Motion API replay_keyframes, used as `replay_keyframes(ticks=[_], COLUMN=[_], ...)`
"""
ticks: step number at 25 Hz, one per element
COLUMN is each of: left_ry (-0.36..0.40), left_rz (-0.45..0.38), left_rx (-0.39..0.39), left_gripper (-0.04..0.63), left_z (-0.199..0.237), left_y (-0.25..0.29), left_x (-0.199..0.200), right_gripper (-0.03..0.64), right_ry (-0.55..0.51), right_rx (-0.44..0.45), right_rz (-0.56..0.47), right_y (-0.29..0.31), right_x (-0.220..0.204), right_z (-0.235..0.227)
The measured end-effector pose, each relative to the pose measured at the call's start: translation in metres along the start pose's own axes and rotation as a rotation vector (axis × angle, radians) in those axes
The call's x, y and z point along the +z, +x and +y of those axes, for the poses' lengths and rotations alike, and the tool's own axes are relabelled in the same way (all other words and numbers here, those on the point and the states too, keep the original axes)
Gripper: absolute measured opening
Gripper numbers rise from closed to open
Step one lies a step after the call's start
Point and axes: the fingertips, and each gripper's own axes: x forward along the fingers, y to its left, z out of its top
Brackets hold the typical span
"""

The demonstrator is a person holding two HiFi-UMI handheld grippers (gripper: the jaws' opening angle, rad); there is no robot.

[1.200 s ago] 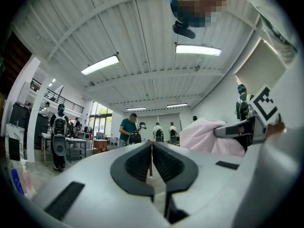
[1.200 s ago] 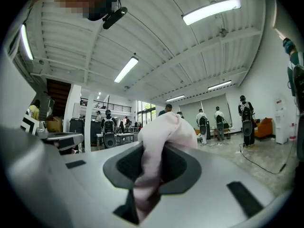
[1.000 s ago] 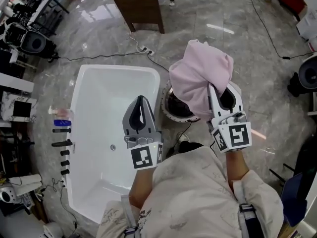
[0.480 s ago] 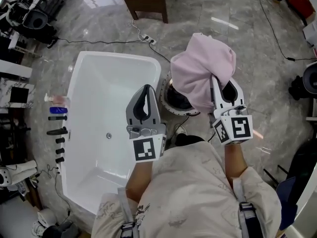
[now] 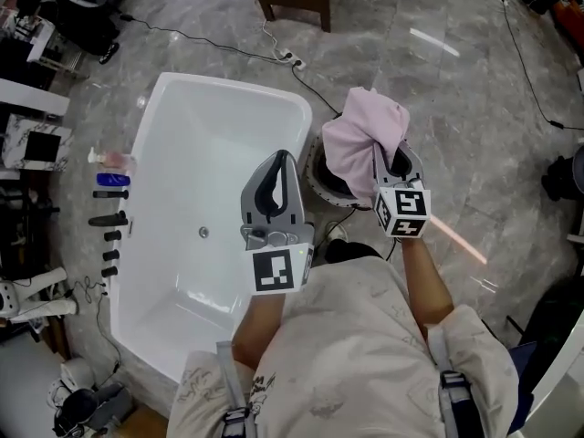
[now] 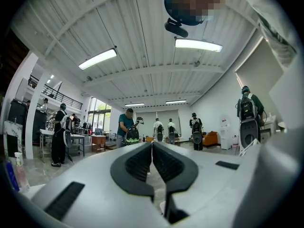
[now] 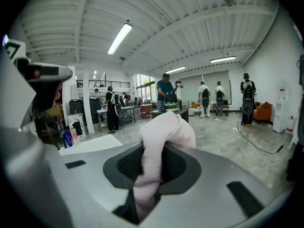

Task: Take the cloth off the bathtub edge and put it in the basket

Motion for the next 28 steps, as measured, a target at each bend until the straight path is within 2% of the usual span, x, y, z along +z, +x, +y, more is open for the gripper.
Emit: replay_keyframes(ticks=[10, 16, 19, 22, 28], left_ry=[-0.005, -0.002, -0.001, -0.013, -0.01], left_rz=[0.004, 0.027, 0.026, 0.039, 0.049], left_rx=[0.056, 0.079, 0.071, 0.077, 0.091], left_gripper=[0.006, 0.006, 0.006, 0.006, 0.006], left_z=[0.009, 0.008, 0.005, 0.007, 0.011], left_y=[-0.01, -0.018, -0.018, -0.02, -0.02], left_x=[0.0, -0.008, -0.009, -0.013, -0.015], right_gripper=[0.063, 0.057, 0.054, 0.048, 0.048], right_ry=[0.024, -0.086, -0.031, 0.032, 0.008], right_rx=[-0.042, -0.043, -0.064, -0.09, -0.072], right_rz=[0.323, 0.52, 0.629, 0.667, 0.668], right_y=[0.061, 0.083, 0.079, 0.079, 0.087], right_x=[-0.14, -0.21, -0.239, -0.248, -0.248], right_z=[-0.01, -0.012, -0.011, -0.006, -0.002])
